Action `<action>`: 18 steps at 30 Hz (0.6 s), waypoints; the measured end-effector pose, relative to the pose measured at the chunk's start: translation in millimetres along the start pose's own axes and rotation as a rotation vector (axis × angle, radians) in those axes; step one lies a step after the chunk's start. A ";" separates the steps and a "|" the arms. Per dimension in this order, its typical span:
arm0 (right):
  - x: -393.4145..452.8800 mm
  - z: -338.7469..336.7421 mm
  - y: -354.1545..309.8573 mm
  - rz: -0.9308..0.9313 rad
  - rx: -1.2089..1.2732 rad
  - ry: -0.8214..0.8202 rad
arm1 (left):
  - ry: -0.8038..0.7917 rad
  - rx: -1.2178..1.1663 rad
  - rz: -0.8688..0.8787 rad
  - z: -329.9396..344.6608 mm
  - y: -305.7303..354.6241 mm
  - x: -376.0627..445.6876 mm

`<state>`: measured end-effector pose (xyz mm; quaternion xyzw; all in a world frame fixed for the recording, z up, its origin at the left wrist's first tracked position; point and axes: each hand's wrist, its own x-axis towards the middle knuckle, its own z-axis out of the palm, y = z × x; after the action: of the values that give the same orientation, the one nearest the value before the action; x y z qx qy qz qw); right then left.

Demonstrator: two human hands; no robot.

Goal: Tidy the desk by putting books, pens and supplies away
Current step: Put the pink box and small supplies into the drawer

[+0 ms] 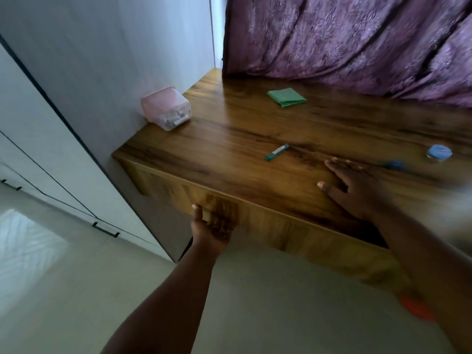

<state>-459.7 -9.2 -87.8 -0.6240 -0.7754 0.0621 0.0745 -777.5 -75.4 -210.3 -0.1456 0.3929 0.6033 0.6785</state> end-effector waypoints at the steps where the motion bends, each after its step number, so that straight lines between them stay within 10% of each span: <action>1: 0.3 0.8 0.4 0.002 0.009 0.000 | -0.009 0.014 0.008 -3.0 -0.2 3.3; 13: -3.7 -1.3 -3.5 -0.008 -0.027 -0.013 | 0.030 0.165 0.028 -20.1 -0.2 -30.0; 18: -3.4 2.3 -1.2 0.019 -0.035 -0.035 | 0.175 0.955 0.816 -30.5 -4.3 -84.6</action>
<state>-460.6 -12.8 -90.0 -0.6312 -0.7717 0.0601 0.0496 -781.3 -156.5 -171.2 0.2858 0.6965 0.5575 0.3497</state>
